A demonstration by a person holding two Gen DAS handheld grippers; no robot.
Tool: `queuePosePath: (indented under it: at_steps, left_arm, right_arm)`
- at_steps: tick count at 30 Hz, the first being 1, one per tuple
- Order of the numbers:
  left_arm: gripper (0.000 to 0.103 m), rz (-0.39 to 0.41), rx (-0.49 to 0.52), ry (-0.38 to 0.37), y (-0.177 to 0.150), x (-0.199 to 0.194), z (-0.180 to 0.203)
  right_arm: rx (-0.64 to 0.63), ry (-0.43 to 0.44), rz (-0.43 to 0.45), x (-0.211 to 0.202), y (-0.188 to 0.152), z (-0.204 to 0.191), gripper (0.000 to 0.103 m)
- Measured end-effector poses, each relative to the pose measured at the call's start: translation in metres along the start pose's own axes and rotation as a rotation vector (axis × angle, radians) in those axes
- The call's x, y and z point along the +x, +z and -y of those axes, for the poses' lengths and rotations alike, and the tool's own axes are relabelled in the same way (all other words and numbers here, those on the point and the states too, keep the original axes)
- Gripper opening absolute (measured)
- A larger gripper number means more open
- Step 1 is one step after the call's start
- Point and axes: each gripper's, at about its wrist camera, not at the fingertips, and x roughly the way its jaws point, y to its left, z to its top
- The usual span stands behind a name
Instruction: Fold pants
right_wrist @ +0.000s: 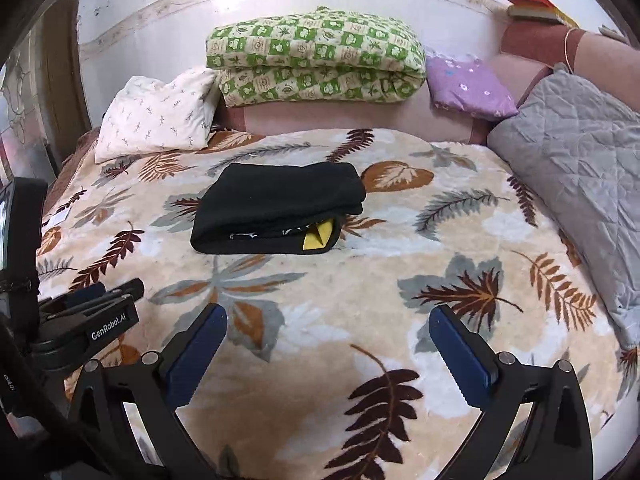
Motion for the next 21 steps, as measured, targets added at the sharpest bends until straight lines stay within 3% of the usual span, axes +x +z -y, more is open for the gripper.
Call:
queuePosePath:
  at_steps: [4,7,12,21]
  left_arm:
    - [0.057,0.022,0.055,0.023,0.001,-0.006,0.008]
    - [0.071,0.043,0.082,0.063,0.001,-0.008,0.013]
    - [0.071,0.023,0.016,-0.096,0.002,-0.008,0.003]
    - [0.072,0.023,0.085,-0.051,0.006,-0.012,0.012]
  right_arm:
    - [0.01,0.0,0.0,-0.002,0.0,0.002,0.102]
    - [0.014,-0.004,0.0,-0.002,0.0,0.004,0.102]
    - [0.023,-0.006,0.003,-0.002,0.002,0.007,0.102]
    - [0.014,-0.013,0.01,-0.001,0.006,0.006,0.102]
